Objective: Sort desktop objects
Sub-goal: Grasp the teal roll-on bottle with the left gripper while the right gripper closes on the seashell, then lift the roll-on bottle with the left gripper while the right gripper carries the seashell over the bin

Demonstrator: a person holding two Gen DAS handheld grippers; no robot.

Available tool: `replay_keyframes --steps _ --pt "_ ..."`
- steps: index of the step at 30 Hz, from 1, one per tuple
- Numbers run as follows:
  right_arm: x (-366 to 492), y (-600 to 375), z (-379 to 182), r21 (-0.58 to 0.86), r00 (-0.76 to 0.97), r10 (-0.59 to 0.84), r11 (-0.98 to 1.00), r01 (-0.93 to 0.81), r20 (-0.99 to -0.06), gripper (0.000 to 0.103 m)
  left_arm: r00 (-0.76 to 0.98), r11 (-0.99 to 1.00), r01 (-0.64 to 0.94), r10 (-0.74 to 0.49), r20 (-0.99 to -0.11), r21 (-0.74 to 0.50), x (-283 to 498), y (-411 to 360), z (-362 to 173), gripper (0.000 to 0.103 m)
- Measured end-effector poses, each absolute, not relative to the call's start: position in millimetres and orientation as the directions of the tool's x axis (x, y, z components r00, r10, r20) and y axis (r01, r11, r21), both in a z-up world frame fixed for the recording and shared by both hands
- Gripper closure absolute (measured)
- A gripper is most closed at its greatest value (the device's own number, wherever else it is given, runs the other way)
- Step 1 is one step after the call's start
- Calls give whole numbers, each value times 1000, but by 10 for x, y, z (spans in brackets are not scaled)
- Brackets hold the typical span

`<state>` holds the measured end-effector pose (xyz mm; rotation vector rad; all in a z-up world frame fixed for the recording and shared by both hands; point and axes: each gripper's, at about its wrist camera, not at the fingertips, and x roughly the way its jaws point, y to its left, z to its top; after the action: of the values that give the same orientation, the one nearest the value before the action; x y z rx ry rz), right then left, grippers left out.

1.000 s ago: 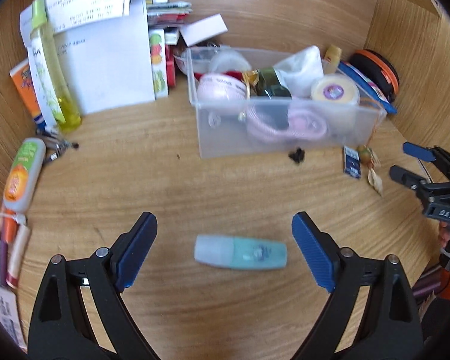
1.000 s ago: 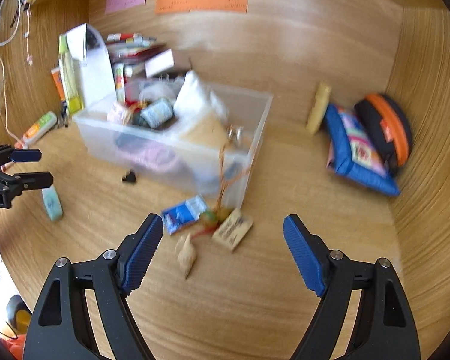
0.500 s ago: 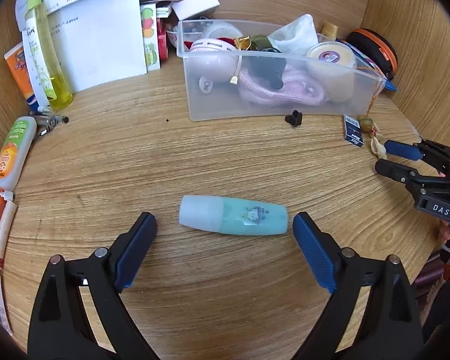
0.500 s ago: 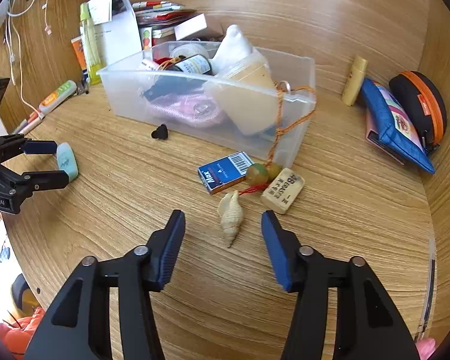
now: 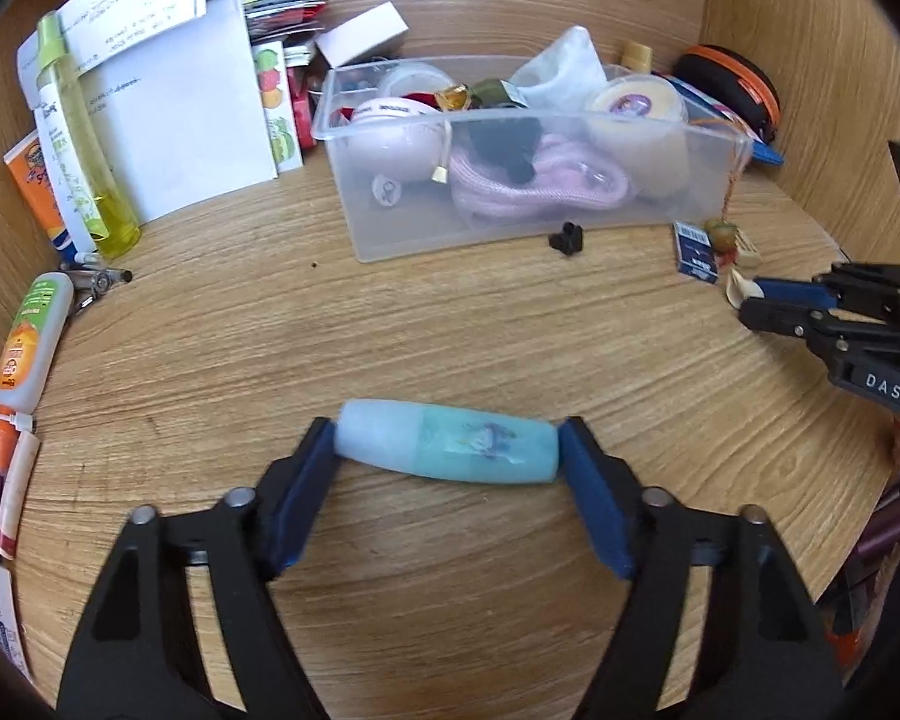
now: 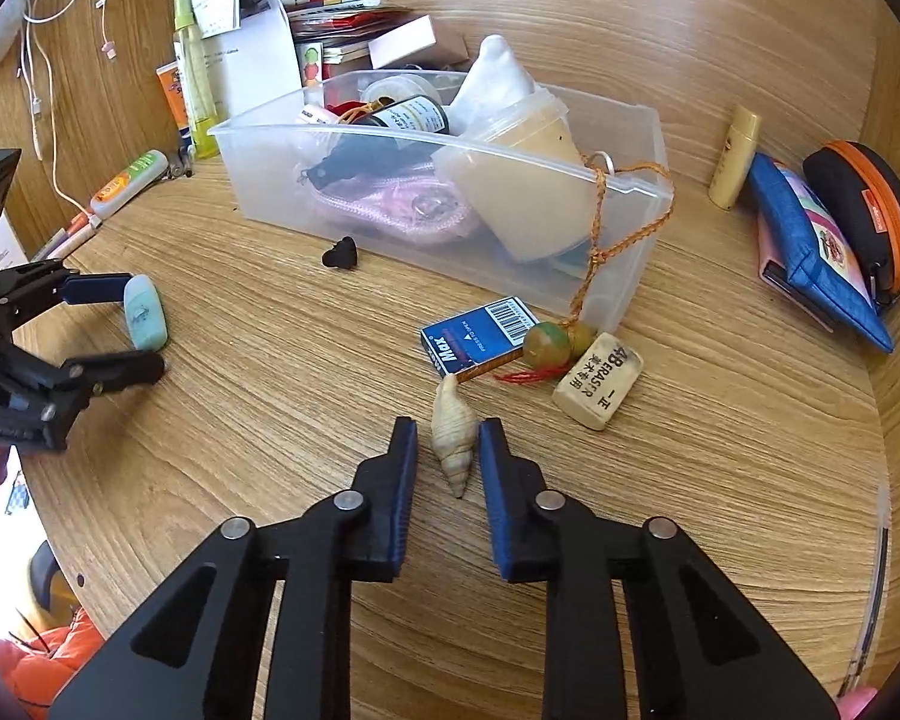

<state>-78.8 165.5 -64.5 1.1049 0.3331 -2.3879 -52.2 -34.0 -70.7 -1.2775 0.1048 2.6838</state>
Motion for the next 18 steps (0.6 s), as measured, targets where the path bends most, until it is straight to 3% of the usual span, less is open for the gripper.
replay_keyframes --steps 18 --pt "-786 1772 -241 28 -601 -378 -861 508 -705 89 -701 -985 -170 139 -699 -25 -569 -274 -368 30"
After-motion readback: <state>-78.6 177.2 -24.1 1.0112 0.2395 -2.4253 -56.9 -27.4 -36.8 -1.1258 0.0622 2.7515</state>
